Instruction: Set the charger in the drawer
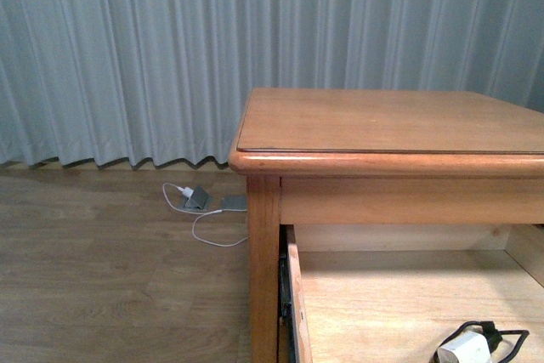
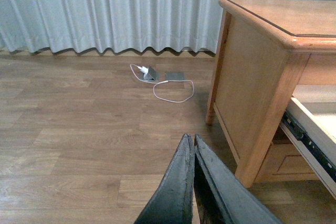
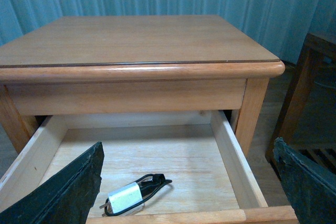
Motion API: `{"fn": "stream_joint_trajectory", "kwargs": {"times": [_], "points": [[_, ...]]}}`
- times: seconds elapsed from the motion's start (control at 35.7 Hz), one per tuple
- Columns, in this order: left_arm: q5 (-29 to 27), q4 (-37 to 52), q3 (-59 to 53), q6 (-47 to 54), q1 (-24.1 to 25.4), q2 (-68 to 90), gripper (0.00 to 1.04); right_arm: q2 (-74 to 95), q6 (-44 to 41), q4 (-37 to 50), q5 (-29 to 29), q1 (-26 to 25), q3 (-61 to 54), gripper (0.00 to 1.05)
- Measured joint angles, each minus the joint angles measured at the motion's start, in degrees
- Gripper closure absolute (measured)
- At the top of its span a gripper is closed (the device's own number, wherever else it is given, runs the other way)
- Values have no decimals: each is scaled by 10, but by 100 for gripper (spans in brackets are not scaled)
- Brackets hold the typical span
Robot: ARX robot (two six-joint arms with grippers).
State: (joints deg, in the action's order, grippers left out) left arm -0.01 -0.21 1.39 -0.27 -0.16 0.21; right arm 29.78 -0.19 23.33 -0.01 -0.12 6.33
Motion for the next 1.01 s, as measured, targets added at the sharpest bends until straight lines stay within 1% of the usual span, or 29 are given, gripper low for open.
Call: {"fn": "stream_joint_trajectory", "kwargs": {"times": [0.06, 0.14, 0.2, 0.31, 0.42, 0.45, 0.53, 0.56, 0.64, 0.78, 0.87, 1.01], "points": [[0, 0, 0, -1, 0, 0, 100, 0, 0, 0, 0, 0, 0, 9], [0, 0, 0, 0, 0, 0, 84, -3, -12, -83, -76, -7, 16, 9], [0, 0, 0, 0, 0, 0, 73, 8, -22, -130, -94, -6, 22, 9], [0, 0, 0, 0, 0, 0, 48, 74, -45, -207, -101, -11, 42, 9], [0, 0, 0, 0, 0, 0, 30, 141, -59, -257, -119, -16, 65, 9], [0, 0, 0, 0, 0, 0, 23, 171, -61, -258, -125, -17, 70, 9], [0, 0, 0, 0, 0, 0, 7, 238, -68, -232, -119, -15, 80, 9], [0, 0, 0, 0, 0, 0, 5, 254, -69, -223, -116, -14, 84, 9], [0, 0, 0, 0, 0, 0, 7, 317, -68, -192, -109, -7, 106, 9], [0, 0, 0, 0, 0, 0, 6, 440, -53, -116, -61, 27, 144, 9], [0, 0, 0, 0, 0, 0, 6, 489, -43, -75, -32, 47, 160, 9], [0, 0, 0, 0, 0, 0, 6, 532, -26, -25, -10, 69, 183, 9]]}}
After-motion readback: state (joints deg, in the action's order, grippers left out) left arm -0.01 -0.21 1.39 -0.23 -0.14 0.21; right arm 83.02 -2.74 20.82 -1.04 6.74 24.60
